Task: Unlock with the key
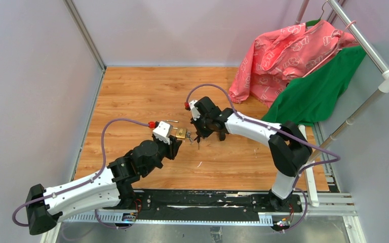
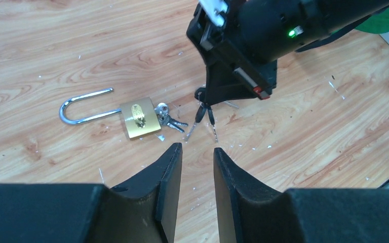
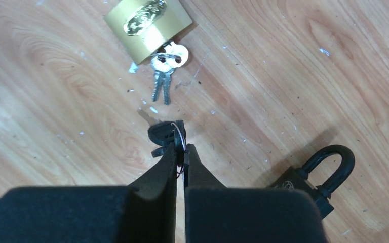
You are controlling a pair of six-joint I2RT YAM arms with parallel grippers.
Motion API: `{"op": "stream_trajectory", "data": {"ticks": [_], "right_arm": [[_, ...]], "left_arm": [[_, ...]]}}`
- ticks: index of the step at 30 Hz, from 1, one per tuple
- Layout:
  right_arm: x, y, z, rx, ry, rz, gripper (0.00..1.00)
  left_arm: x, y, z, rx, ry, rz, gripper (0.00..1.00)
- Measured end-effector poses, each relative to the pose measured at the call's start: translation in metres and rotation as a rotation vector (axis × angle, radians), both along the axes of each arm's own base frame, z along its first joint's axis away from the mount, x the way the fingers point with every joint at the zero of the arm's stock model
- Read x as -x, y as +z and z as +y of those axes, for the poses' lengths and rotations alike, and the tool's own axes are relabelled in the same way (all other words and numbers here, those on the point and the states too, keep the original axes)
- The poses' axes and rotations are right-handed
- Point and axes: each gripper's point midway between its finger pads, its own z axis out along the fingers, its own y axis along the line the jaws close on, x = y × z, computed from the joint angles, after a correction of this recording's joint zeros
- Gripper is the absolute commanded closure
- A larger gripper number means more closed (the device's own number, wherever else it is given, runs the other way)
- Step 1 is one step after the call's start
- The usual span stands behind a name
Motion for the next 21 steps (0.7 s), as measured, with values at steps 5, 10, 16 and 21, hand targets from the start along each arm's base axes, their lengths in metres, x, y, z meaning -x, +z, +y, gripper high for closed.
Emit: {"op": "stream_trajectory", "data": {"ticks": [5,10,16,21], "right_arm": [[0.009,0.019,0.001,-0.061,0.004,-0.003,1.0],[0.022,0.045,0.002,-0.137,0.034,-0.008,1.0],[0.058,0.099,0.008,-0.338,0.17,-0.031,1.0],[0.096,0.139,0.01,-0.507,0.331,-0.052,1.0]], "left_arm": [[0.001,-0.005,-0.004,0.005,-0.019,0.004,0.67],[0.004,-0.004,-0.013,0.027,-0.068,-0.005,0.66],[0.002,0.004,-0.015,0.06,-0.116,-0.018,0.69],[0.005,0.024,-0.013,0.116,-0.163,-0.06,0.71]]}}
